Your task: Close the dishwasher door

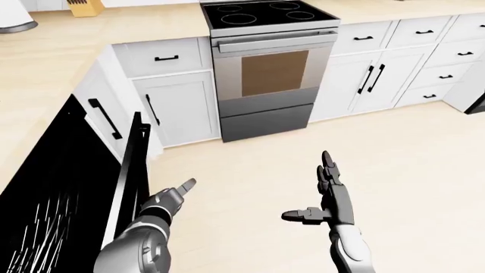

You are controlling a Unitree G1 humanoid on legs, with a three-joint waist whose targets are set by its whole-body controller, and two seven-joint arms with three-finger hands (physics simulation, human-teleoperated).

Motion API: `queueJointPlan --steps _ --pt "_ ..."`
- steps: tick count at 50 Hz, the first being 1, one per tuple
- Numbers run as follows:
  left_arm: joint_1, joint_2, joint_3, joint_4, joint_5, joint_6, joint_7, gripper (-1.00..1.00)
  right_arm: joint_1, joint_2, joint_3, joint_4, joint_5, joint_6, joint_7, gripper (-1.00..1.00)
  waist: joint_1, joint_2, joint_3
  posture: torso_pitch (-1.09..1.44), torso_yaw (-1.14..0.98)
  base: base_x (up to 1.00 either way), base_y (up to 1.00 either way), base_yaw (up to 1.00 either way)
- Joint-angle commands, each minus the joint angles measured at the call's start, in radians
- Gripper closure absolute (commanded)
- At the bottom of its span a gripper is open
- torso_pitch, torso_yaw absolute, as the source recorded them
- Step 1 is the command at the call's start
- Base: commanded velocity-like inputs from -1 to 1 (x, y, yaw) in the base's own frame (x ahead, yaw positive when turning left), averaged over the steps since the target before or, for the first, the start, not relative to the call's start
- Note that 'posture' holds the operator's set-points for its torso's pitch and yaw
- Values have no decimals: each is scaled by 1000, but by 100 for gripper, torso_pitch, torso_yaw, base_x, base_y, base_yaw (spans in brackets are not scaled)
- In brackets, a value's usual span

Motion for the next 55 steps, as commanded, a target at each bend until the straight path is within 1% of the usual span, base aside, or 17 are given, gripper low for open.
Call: queueJointPlan --steps 1,28,55 --pt "-24 42 -10 -44 32 -49 22 -100 -14 -2 -1 -43 1 -30 -1 -100 7 4 -21 0 0 0 0 0" --pt "-18 89 8 -44 5 -35 17 -100 -21 -2 3 -29 0 -34 -5 -100 12 5 -5 0 0 0 0 0" --pt "5 135 25 -43 -9 -36 15 -100 -27 -2 3 -17 2 -39 -4 -100 9 13 -7 0 0 0 0 0"
